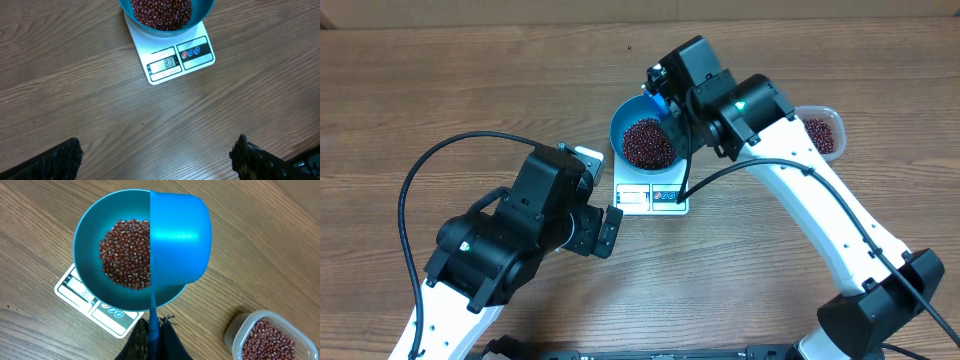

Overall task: Scoop item into bowl and weigh 150g on scale
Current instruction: 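Tip the scoop over the teal bowl to pour beans, right gripper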

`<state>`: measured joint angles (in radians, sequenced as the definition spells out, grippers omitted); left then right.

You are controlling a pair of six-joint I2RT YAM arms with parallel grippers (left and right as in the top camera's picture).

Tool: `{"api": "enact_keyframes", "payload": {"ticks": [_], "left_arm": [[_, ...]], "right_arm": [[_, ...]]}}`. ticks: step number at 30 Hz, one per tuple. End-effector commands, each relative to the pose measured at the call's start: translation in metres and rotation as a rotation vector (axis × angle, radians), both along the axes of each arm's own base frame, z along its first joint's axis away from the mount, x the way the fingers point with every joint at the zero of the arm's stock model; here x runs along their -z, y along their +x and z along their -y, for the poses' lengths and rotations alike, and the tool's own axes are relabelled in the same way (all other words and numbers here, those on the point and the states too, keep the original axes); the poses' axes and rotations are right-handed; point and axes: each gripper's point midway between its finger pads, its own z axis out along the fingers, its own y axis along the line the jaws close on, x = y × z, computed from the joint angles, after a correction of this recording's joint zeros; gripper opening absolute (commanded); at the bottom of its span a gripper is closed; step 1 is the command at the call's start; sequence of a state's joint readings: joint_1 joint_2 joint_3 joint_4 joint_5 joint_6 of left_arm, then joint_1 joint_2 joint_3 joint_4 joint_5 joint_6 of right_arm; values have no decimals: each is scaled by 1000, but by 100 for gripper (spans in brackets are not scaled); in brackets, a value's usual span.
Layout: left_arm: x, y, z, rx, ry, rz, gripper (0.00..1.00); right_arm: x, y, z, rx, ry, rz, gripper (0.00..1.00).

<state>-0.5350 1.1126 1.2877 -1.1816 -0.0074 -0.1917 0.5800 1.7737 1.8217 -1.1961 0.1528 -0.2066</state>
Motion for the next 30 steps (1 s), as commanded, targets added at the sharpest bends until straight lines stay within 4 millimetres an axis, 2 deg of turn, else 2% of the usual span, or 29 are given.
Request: {"api": "enact_keyframes", "payload": {"ticks": [1,27,30], "left_arm": [[-12,2,-1,-17,-26,29,99],[-12,2,0,-16,-27,29,99],[-12,2,0,-16,-27,29,99]], "right_arm": [[-25,2,-2,-6,-3,83,4],[-25,2,-2,-21,-15,88,4],[-24,-3,-10,-36,43,54,4]]}}
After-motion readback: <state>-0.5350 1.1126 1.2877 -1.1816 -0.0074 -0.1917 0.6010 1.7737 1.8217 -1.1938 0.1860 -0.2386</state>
